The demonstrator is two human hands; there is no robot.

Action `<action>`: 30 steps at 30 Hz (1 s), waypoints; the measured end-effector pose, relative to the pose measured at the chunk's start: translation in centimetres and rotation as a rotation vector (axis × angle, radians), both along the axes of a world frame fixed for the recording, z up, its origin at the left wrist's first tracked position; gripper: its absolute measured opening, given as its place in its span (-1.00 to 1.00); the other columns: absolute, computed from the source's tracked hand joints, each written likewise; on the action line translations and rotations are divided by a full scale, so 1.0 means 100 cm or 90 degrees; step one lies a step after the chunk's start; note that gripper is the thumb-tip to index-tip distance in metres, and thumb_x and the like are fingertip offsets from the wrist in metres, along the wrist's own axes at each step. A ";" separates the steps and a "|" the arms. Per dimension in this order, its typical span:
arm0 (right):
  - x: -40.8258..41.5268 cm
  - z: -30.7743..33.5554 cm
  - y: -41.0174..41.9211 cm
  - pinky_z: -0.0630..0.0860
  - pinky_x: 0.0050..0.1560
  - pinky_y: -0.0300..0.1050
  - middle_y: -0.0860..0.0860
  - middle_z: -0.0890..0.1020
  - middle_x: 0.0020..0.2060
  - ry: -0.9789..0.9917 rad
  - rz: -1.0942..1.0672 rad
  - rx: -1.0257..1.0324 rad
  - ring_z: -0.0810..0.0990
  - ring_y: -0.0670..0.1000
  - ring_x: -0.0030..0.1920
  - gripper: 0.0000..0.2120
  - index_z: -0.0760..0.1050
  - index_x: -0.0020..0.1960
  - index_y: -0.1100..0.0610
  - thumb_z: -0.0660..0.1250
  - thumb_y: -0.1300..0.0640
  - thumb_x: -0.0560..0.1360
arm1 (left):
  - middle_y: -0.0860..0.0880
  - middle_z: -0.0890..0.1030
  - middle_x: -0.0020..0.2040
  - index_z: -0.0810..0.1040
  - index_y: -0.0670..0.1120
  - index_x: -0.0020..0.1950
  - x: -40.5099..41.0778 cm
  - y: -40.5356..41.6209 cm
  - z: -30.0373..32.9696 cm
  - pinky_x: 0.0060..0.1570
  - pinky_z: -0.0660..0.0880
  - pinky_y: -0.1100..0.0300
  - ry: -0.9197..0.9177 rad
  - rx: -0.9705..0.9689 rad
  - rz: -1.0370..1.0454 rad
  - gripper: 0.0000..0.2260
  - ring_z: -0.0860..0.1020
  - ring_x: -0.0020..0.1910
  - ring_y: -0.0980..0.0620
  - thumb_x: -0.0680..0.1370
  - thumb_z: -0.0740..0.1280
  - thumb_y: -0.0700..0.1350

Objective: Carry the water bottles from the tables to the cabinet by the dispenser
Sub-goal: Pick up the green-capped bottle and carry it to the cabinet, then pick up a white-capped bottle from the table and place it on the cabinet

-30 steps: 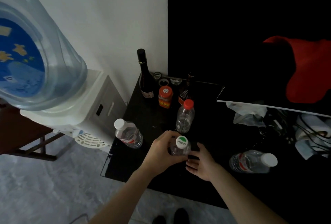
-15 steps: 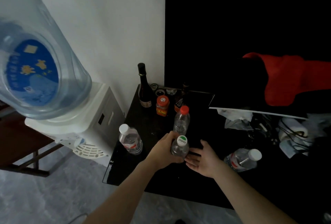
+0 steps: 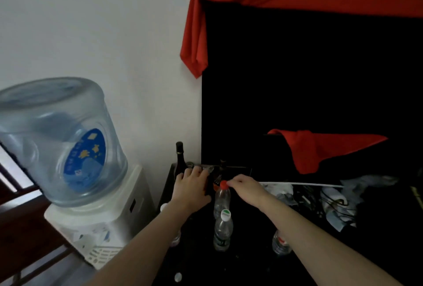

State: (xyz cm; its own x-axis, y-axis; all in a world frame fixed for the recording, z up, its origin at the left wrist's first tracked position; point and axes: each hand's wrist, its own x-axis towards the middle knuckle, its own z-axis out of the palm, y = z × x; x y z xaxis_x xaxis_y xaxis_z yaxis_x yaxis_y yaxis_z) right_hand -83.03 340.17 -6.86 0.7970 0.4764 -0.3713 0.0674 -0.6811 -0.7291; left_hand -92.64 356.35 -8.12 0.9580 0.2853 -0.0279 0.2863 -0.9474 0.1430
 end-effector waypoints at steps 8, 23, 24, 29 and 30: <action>-0.004 0.039 -0.031 0.29 0.40 0.13 0.06 0.22 0.54 -0.451 0.175 -0.259 0.23 0.14 0.49 -0.31 0.11 0.59 0.00 0.26 -0.15 0.54 | -0.09 0.14 0.60 0.19 -0.02 0.54 -0.002 -0.043 0.034 0.53 0.09 -0.19 -0.030 0.099 0.013 -0.40 0.12 0.57 -0.18 0.58 0.17 0.23; -0.009 0.020 -0.151 0.06 0.53 0.22 0.05 -0.02 0.62 -0.493 0.105 -0.299 -0.03 0.11 0.60 -0.27 -0.04 0.63 0.04 0.17 -0.16 0.58 | -0.07 -0.07 0.67 0.00 0.03 0.64 -0.009 -0.122 0.019 0.55 -0.03 -0.22 -0.011 0.094 0.029 -0.33 -0.05 0.64 -0.17 0.60 0.14 0.23; -0.011 0.019 -0.157 0.06 0.53 0.23 0.05 -0.02 0.62 -0.485 0.103 -0.292 -0.03 0.11 0.60 -0.27 -0.04 0.63 0.04 0.17 -0.16 0.59 | -0.07 -0.07 0.67 0.00 0.04 0.63 -0.012 -0.128 0.017 0.54 -0.03 -0.22 0.003 0.098 0.027 -0.33 -0.06 0.64 -0.17 0.60 0.15 0.23; -0.029 0.017 -0.181 0.05 0.53 0.23 0.04 0.00 0.62 -0.461 0.061 -0.297 -0.03 0.13 0.60 -0.26 -0.01 0.62 0.01 0.14 -0.25 0.57 | -0.06 -0.07 0.67 0.00 0.05 0.64 -0.025 -0.153 0.023 0.56 -0.06 -0.21 0.022 0.097 0.016 -0.34 -0.07 0.64 -0.15 0.61 0.15 0.19; -0.031 0.020 -0.186 0.04 0.53 0.24 0.04 -0.01 0.62 -0.455 0.057 -0.300 -0.03 0.13 0.60 -0.26 -0.01 0.62 0.01 0.14 -0.26 0.57 | -0.06 -0.08 0.67 0.00 0.06 0.64 -0.025 -0.157 0.027 0.56 -0.04 -0.21 0.024 0.094 0.007 -0.34 -0.07 0.64 -0.15 0.60 0.16 0.19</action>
State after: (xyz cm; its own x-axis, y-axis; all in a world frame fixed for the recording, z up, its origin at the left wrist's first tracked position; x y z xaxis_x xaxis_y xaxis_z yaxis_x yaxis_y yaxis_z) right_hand -86.15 321.57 -4.83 0.8812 0.4716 0.0310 0.4713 -0.8718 -0.1335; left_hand -95.18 340.70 -5.39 0.9537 0.3001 -0.0211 0.3000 -0.9539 -0.0080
